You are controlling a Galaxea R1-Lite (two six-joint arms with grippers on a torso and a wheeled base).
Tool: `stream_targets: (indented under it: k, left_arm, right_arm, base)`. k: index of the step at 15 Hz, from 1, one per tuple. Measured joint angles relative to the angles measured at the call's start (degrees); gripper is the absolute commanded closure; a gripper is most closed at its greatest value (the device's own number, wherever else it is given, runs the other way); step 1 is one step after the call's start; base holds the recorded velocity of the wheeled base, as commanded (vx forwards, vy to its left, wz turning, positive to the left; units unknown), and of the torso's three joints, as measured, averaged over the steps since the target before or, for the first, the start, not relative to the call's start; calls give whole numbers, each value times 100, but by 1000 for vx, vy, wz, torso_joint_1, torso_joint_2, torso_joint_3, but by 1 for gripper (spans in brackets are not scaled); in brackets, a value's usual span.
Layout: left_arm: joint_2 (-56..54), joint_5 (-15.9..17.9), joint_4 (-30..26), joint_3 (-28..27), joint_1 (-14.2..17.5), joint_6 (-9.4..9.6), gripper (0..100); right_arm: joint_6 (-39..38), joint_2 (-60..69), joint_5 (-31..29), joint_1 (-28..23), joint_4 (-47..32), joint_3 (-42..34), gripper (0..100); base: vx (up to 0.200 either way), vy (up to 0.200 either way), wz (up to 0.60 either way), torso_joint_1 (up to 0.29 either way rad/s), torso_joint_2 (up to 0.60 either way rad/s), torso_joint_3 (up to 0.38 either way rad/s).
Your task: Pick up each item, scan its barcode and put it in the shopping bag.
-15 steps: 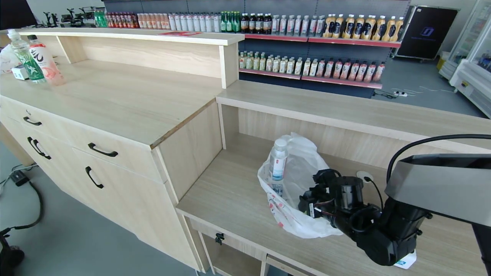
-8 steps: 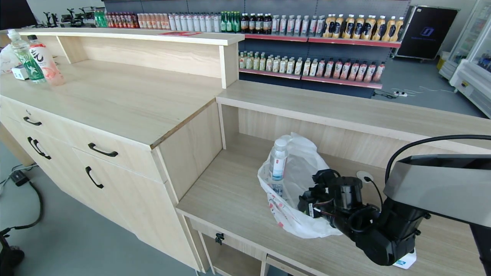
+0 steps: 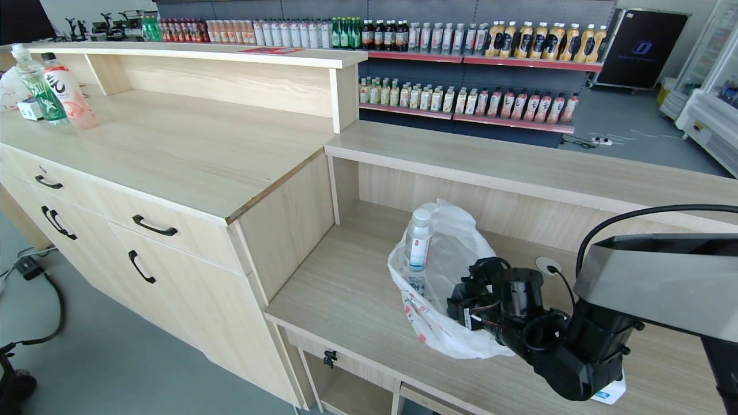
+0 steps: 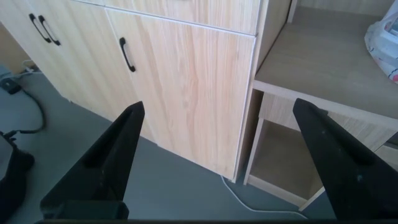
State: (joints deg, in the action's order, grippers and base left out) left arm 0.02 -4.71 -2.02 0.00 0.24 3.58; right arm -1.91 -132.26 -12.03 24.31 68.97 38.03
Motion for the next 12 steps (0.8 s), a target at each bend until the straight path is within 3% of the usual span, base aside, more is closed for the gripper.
stream_targets:
  k: [7, 12]
  left_arm:
    - [0, 0, 0, 0, 0, 2, 0]
    - [0, 0, 2, 0, 0, 0, 0]
  right_arm:
    - [9, 568, 11, 11, 2, -46, 0]
    - [673, 2321, 16, -102, -827, -229, 0]
  base:
    - [0, 0, 0, 0, 0, 0]
    - [0, 0, 0, 0, 0, 0]
